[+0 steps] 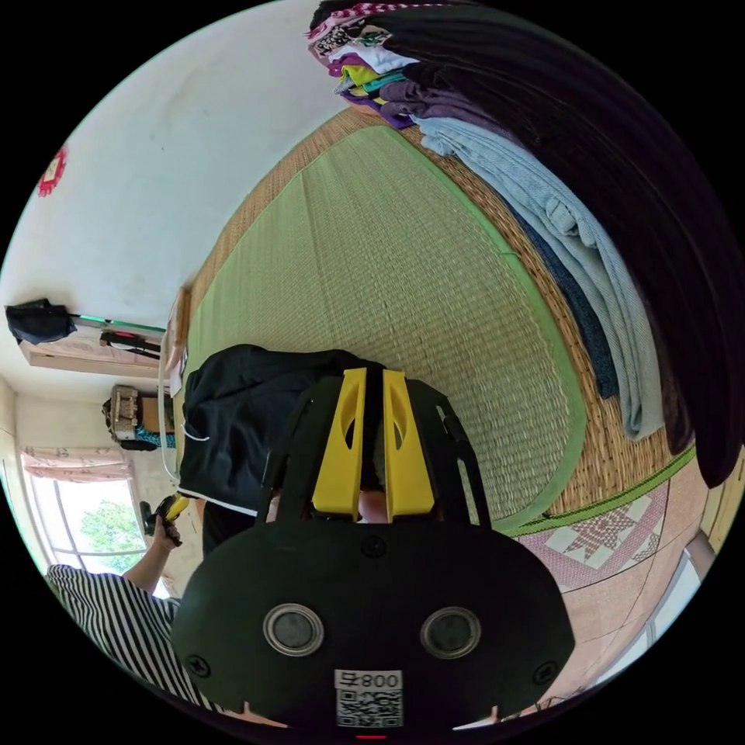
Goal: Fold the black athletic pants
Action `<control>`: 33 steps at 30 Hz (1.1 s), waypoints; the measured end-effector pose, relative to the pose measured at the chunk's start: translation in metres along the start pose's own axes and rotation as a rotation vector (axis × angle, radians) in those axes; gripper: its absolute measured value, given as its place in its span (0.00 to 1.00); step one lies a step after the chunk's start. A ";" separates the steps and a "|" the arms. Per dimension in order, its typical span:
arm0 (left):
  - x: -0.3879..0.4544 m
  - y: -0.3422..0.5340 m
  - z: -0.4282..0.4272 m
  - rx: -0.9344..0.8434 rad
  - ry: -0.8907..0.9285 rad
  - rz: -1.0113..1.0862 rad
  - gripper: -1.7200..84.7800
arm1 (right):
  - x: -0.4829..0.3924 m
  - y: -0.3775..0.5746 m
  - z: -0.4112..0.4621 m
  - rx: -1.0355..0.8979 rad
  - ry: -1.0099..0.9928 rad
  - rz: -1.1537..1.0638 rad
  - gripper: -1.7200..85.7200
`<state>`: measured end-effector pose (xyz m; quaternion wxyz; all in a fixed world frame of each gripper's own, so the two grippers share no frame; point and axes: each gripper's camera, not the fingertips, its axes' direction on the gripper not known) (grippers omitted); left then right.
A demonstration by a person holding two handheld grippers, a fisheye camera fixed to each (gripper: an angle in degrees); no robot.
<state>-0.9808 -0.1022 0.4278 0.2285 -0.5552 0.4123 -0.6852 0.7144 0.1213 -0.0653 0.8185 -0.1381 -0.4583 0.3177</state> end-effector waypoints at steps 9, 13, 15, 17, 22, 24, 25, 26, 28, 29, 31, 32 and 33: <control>-0.065 -0.001 -0.020 0.107 -0.043 -0.134 0.15 | 0.024 0.041 -0.019 0.027 -0.155 0.070 0.08; -0.081 -0.006 -0.010 0.133 0.003 -0.133 0.14 | 0.029 0.057 -0.017 0.015 -0.168 0.088 0.07; -0.080 -0.013 -0.001 0.133 0.029 -0.106 0.13 | 0.027 0.061 -0.015 -0.002 -0.173 0.078 0.05; -0.074 -0.022 0.009 0.138 0.063 -0.063 0.13 | 0.022 0.067 -0.019 0.006 -0.163 0.074 0.04; -0.042 -0.057 0.051 0.131 0.201 0.115 0.12 | -0.020 0.072 -0.059 0.082 -0.122 -0.071 0.03; -0.027 -0.068 0.071 0.113 0.250 0.182 0.12 | -0.043 0.070 -0.077 0.116 -0.125 -0.146 0.03; -0.016 -0.075 0.086 0.094 0.276 0.225 0.12 | -0.061 0.070 -0.088 0.132 -0.116 -0.199 0.03; -0.010 -0.079 0.094 0.083 0.289 0.244 0.12 | -0.070 0.070 -0.093 0.141 -0.111 -0.226 0.03; 0.013 -0.089 0.125 0.047 0.335 0.330 0.12 | -0.108 0.073 -0.113 0.182 -0.099 -0.337 0.03; 0.020 -0.092 0.134 0.038 0.343 0.350 0.12 | -0.117 0.074 -0.117 0.189 -0.093 -0.363 0.03; 0.046 -0.100 0.168 0.000 0.366 0.433 0.12 | -0.150 0.079 -0.131 0.221 -0.100 -0.452 0.03; 0.054 -0.101 0.176 -0.009 0.363 0.459 0.12 | -0.158 0.081 -0.135 0.229 -0.102 -0.472 0.03; 0.071 -0.103 0.194 -0.031 0.343 0.513 0.13 | -0.173 0.085 -0.141 0.244 -0.097 -0.509 0.03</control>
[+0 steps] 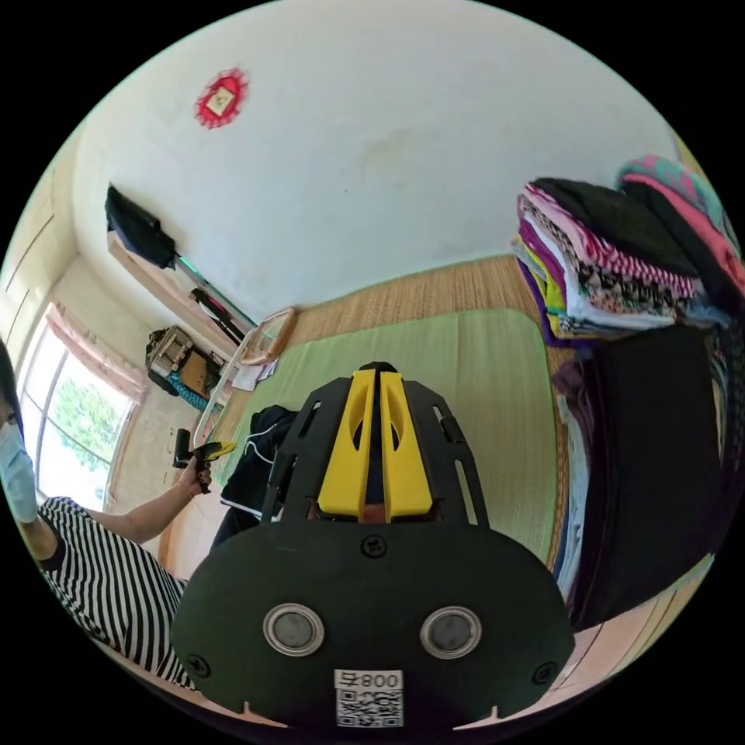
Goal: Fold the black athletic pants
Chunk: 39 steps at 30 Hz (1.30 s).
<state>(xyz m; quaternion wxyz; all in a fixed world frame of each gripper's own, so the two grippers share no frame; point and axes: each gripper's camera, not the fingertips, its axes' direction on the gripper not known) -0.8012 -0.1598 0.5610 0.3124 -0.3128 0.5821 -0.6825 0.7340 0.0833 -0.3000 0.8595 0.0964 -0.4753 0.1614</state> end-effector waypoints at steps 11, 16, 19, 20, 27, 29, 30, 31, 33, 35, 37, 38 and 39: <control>0.044 -0.056 0.213 -0.342 -0.404 0.408 0.15 | -0.070 -0.016 0.002 0.023 0.016 -0.164 0.03; 0.018 -0.062 0.261 -0.363 -0.622 0.426 0.05 | -0.064 -0.032 0.035 0.007 -0.012 -0.131 0.03; 0.006 -0.069 0.239 -0.222 -0.565 0.381 0.04 | -0.063 -0.052 0.045 0.043 -0.025 -0.138 0.03; 0.004 -0.069 0.233 -0.192 -0.549 0.373 0.03 | -0.063 -0.057 0.045 0.059 -0.032 -0.140 0.03; -0.010 -0.039 0.239 -0.057 -0.338 0.454 0.04 | -0.033 -0.094 0.051 0.142 0.070 -0.117 0.03; -0.022 -0.029 0.281 -0.180 -0.341 0.467 0.04 | 0.001 -0.088 0.074 0.082 0.154 -0.024 0.04; -0.034 -0.023 0.310 -0.265 -0.370 0.452 0.05 | 0.030 -0.077 0.092 0.033 0.201 0.071 0.04; -0.044 -0.017 0.331 -0.324 -0.374 0.442 0.06 | 0.059 -0.062 0.107 -0.003 0.237 0.173 0.04; -0.057 -0.009 0.343 -0.340 -0.341 0.421 0.07 | 0.095 -0.032 0.125 -0.053 0.262 0.290 0.04; -0.069 -0.003 0.340 -0.320 -0.280 0.398 0.08 | 0.116 -0.004 0.136 -0.076 0.246 0.324 0.04; -0.087 0.010 0.330 -0.315 -0.257 0.375 0.09 | 0.111 0.032 0.150 -0.090 0.147 0.249 0.04; -0.093 0.014 0.329 -0.324 -0.260 0.367 0.09 | 0.105 0.042 0.157 -0.108 0.119 0.222 0.04; -0.104 0.023 0.327 -0.350 -0.272 0.350 0.09 | 0.089 0.063 0.173 -0.163 0.061 0.165 0.04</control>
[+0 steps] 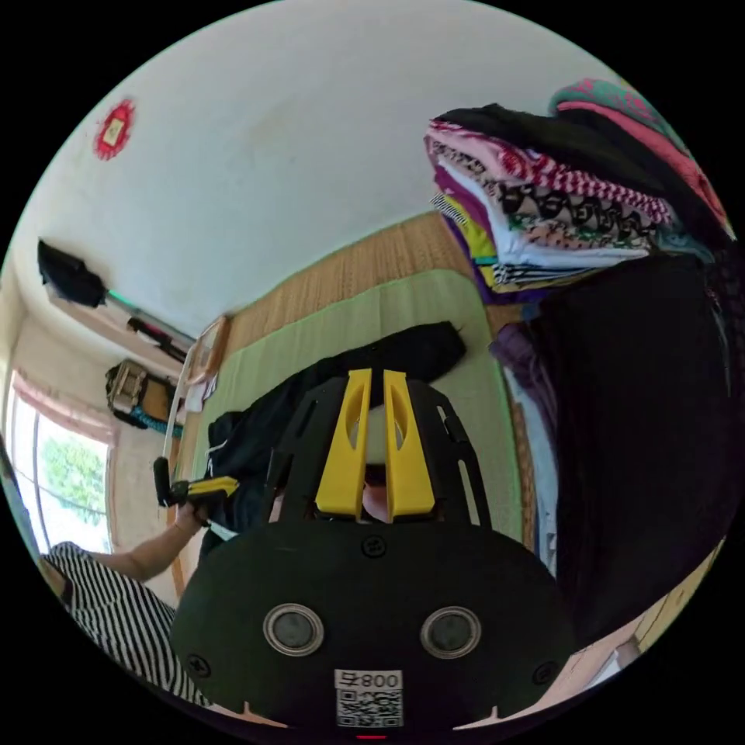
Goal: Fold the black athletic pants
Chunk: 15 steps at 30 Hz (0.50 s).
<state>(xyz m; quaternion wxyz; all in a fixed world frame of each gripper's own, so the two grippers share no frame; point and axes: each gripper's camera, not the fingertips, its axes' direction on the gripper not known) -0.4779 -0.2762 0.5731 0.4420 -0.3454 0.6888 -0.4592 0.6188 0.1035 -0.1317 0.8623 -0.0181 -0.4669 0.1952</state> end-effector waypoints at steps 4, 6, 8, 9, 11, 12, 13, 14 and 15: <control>-0.019 0.035 0.023 -0.132 -0.073 -0.047 0.08 | -0.057 0.060 0.082 -0.199 0.017 -0.200 0.02; -0.025 0.045 0.027 -0.137 -0.107 -0.067 0.06 | -0.070 0.070 0.110 -0.237 0.072 -0.243 0.02; -0.034 0.048 0.028 -0.143 -0.084 -0.097 0.04 | -0.076 0.075 0.136 -0.276 0.133 -0.257 0.02; -0.038 0.049 0.029 -0.147 -0.081 -0.109 0.04 | -0.077 0.078 0.152 -0.327 0.145 -0.253 0.02; -0.040 0.051 0.029 -0.162 -0.113 -0.094 0.03 | -0.080 0.089 0.171 -0.402 0.212 -0.281 0.02; -0.042 0.054 0.028 -0.176 -0.124 -0.088 0.03 | -0.083 0.100 0.178 -0.432 0.257 -0.302 0.02; -0.044 0.058 0.028 -0.194 -0.127 -0.089 0.03 | -0.087 0.110 0.176 -0.432 0.255 -0.307 0.02; -0.046 0.061 0.027 -0.199 -0.125 -0.090 0.02 | -0.088 0.116 0.176 -0.451 0.250 -0.305 0.02; -0.051 0.067 0.025 -0.199 -0.117 -0.097 0.02 | -0.090 0.127 0.174 -0.467 0.233 -0.293 0.02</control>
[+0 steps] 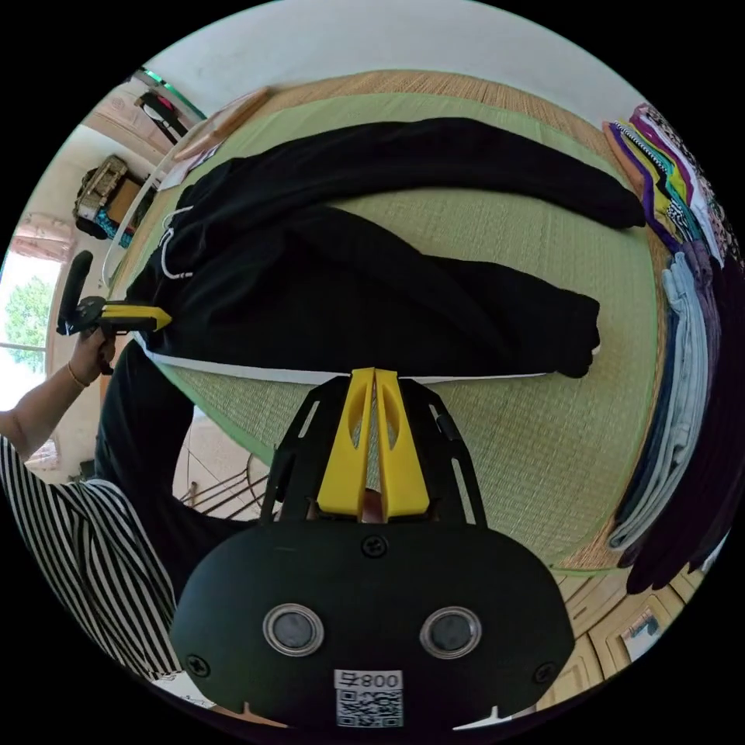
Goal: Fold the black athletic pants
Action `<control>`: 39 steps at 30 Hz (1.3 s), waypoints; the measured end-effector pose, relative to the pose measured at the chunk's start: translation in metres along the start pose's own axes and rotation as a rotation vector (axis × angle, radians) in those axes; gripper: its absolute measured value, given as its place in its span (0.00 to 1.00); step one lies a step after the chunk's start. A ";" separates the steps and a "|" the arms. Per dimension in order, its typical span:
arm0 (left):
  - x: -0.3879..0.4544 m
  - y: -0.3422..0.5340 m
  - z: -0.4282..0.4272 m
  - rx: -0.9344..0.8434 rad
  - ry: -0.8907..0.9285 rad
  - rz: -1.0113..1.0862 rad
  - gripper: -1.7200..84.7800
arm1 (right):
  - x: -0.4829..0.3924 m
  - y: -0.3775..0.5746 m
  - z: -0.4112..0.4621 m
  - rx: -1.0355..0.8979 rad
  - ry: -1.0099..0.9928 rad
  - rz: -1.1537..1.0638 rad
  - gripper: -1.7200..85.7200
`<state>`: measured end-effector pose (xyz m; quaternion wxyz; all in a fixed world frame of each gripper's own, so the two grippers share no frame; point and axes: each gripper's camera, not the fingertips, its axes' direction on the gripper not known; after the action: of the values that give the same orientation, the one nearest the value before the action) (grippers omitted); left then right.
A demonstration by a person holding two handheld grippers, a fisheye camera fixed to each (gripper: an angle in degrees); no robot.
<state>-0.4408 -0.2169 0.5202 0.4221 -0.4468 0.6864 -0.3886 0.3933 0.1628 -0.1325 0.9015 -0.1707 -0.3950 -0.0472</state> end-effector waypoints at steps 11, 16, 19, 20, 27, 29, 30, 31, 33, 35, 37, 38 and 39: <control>-0.024 0.008 -0.021 0.002 -0.009 -0.029 0.02 | -0.013 0.033 -0.025 0.084 0.334 0.087 0.10; -0.038 0.006 -0.040 0.050 0.025 -0.086 0.02 | -0.022 0.007 0.002 0.009 0.506 -0.059 0.11; -0.045 0.005 -0.044 0.043 0.024 -0.107 0.02 | -0.027 -0.001 0.017 -0.048 0.468 -0.126 0.11; -0.046 0.005 -0.045 0.042 0.023 -0.111 0.02 | -0.029 -0.002 0.017 -0.049 0.458 -0.140 0.11; -0.063 0.000 -0.061 0.057 0.044 -0.171 0.02 | -0.021 -0.023 0.002 -0.068 0.517 -0.156 0.03; -0.064 -0.002 -0.069 0.070 0.035 -0.171 0.02 | -0.013 -0.038 -0.026 -0.043 0.528 -0.147 0.03; -0.065 -0.003 -0.074 0.076 0.027 -0.171 0.02 | -0.005 -0.053 -0.046 -0.041 0.528 -0.156 0.02; -0.066 -0.005 -0.079 0.081 0.022 -0.173 0.02 | 0.005 -0.070 -0.066 -0.038 0.523 -0.153 0.03; -0.068 -0.008 -0.085 0.084 0.011 -0.181 0.02 | 0.024 -0.099 -0.092 -0.031 0.488 -0.130 0.03; -0.070 -0.010 -0.092 0.092 -0.001 -0.195 0.02 | 0.043 -0.126 -0.106 -0.033 0.441 -0.090 0.05; -0.072 -0.011 -0.104 0.114 -0.021 -0.213 0.02 | 0.063 -0.146 -0.112 -0.038 0.423 -0.026 0.05; -0.072 -0.011 -0.107 0.121 -0.029 -0.218 0.02 | 0.066 -0.147 -0.114 -0.027 0.415 -0.009 0.05; -0.074 -0.010 -0.113 0.134 -0.050 -0.230 0.02 | 0.069 -0.145 -0.116 -0.003 0.390 0.019 0.06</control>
<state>-0.5249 -0.1329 0.5850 0.4207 -0.5029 0.5926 -0.4679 0.4899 -0.0094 -0.1163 0.9610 -0.1635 -0.2113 -0.0713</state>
